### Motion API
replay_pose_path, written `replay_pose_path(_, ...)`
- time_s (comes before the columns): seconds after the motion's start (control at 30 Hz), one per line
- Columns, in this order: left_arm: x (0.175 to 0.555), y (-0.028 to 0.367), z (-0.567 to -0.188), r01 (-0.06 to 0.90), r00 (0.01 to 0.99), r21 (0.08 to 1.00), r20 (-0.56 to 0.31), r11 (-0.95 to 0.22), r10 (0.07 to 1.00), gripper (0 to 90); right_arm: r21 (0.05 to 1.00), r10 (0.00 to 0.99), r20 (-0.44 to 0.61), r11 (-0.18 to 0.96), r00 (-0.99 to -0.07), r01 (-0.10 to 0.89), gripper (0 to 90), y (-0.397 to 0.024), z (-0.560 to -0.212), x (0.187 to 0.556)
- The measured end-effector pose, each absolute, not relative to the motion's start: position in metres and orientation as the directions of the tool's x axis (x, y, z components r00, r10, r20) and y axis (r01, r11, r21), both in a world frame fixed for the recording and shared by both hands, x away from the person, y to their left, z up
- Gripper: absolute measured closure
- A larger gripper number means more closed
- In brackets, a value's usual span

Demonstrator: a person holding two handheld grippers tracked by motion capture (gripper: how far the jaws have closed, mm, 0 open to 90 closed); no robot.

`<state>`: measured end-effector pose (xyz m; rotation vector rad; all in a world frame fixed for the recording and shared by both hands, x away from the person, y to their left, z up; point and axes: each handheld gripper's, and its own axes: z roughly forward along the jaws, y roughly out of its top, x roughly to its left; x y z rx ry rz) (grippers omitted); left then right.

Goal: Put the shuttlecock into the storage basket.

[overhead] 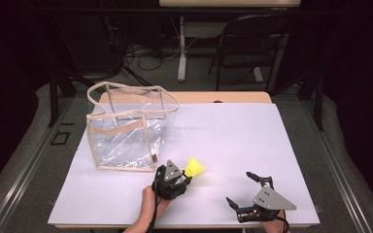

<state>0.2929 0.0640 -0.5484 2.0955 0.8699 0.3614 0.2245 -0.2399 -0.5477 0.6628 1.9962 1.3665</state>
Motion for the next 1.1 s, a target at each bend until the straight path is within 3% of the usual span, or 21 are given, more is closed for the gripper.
replay_pose_path(1.1,0.31,0.067,-0.534,0.417,0.749,0.784,-0.01,-0.46,0.663,64.9,0.939,0.704,-0.206,0.337,-0.68,0.065,0.4,-0.239,-0.548,0.224)
